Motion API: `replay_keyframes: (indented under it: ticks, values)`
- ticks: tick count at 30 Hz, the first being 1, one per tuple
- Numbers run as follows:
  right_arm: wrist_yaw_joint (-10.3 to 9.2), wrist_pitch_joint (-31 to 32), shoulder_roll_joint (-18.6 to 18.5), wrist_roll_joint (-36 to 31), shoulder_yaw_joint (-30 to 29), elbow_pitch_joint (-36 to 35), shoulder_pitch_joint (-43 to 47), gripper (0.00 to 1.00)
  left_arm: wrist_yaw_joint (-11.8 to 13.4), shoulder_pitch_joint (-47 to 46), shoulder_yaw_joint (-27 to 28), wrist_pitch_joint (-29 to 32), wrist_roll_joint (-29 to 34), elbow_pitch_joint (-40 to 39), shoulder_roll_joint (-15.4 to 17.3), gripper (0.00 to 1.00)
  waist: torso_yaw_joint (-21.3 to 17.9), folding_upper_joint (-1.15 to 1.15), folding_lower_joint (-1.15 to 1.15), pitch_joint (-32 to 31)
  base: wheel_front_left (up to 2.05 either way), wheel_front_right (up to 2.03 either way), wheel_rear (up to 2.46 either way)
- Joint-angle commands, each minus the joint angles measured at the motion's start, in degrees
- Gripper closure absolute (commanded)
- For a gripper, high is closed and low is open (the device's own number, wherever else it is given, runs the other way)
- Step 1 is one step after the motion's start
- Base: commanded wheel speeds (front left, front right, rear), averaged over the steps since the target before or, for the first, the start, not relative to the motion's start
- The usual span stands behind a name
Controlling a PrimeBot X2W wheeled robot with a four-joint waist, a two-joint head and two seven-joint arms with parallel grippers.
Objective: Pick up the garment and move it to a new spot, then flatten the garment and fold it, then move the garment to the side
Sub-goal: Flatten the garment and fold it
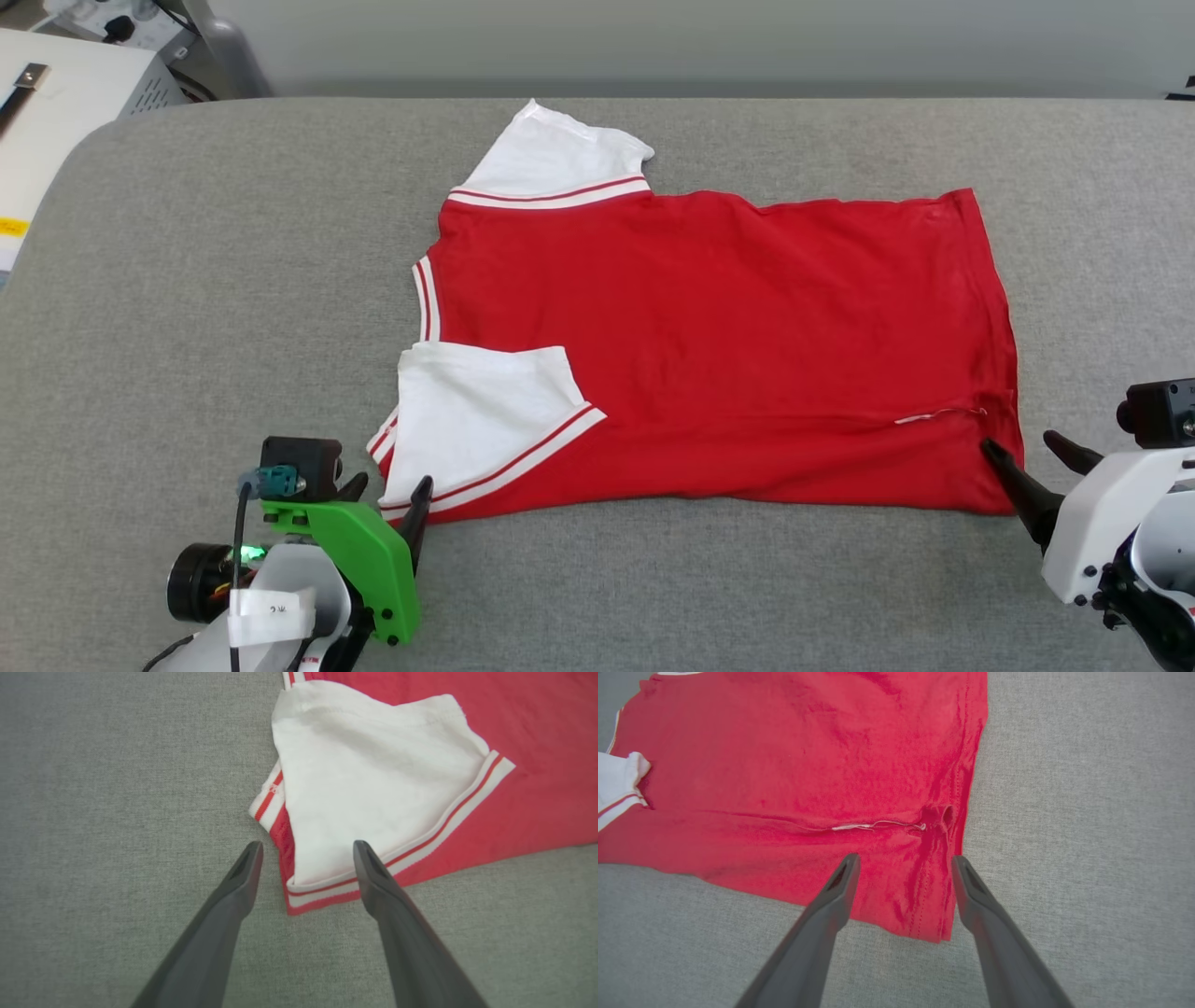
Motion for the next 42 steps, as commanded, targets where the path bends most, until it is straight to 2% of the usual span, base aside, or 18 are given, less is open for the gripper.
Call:
replay_keyframes:
  ticks: [1, 5, 9, 16, 19, 20, 21, 22, 27, 32, 42]
  values:
    - [-0.04, 0.91, 1.01, -0.92, -0.84, -1.41, 1.18, 0.0, 0.88, 1.01, 0.17, 0.8, -1.15, -1.3, 0.53, 0.0, -0.44, 0.0, 0.0, 0.66, 0.0, 0.0, 0.0]
    - [-0.04, 2.67, 2.92, -2.83, -2.74, -4.09, 2.68, 0.0, 2.94, 1.88, -0.23, 2.79, -0.62, -2.97, 1.9, 0.0, -0.75, 0.0, 0.0, 1.45, 0.0, 0.0, 0.0]
    - [-0.04, 3.66, 4.11, -3.69, -3.12, -5.62, 3.23, 0.0, 4.07, 1.75, 0.27, 2.35, -0.38, -2.7, 1.85, 0.0, -1.27, 0.0, 0.0, 2.37, 0.0, 0.0, 0.0]
    - [-0.04, 4.37, 5.08, -4.18, -3.18, -7.03, 3.4, 0.0, 3.04, 0.59, -0.05, 1.83, -0.73, 1.01, 0.51, 0.0, -2.1, 0.0, 0.0, 4.08, 0.0, 0.0, 0.0]
    - [-0.04, 4.58, 5.11, -4.4, -3.27, -7.13, 3.32, 0.0, 1.79, -0.05, -0.52, 2.46, -1.48, 3.29, -0.31, 0.0, -2.39, 0.0, 0.0, 4.64, 0.0, 0.0, 0.0]
    - [-0.04, 4.65, 5.02, -4.6, -3.33, -7.09, 3.33, 0.0, 1.35, -0.24, -0.69, 2.73, -1.73, 3.94, -0.53, 0.2, -2.43, 0.0, 0.0, 4.74, 0.0, 0.0, 0.0]
    - [-0.04, 4.74, 4.85, -4.92, -3.42, -7.02, 3.37, 0.0, 0.82, -0.54, -0.99, 3.04, -1.84, 4.74, -0.73, 0.74, -2.43, 0.0, 0.0, 4.81, 0.0, 0.0, 0.0]
    - [-0.04, 4.79, 4.74, -5.14, -3.5, -6.95, 3.4, 0.0, 0.37, -0.77, -1.27, 3.3, -1.91, 5.33, -0.88, 1.0, -2.39, 0.0, 0.0, 4.84, 0.0, 0.0, 0.0]
    - [-0.04, 5.0, 4.69, -5.66, -4.11, -6.31, 3.76, 0.0, -1.56, -1.89, -2.07, 3.41, -2.23, 7.85, -1.91, 1.0, -1.48, 0.0, 0.0, 4.21, 0.0, 0.0, 0.0]
    - [-0.04, 5.83, 4.64, -7.02, -5.43, -4.94, 3.74, 0.0, -2.18, -2.07, -1.65, 1.15, -2.19, 7.53, -2.53, 1.0, 0.02, 0.0, 0.0, 2.86, 0.0, 0.0, 0.0]
    - [-0.04, 8.46, 7.4, -12.17, -8.68, 1.65, -0.01, 0.0, -0.47, -2.08, -0.52, -0.74, -0.84, -2.21, -0.71, 1.0, 2.74, 0.0, 0.0, 3.57, 0.0, 0.0, 0.0]
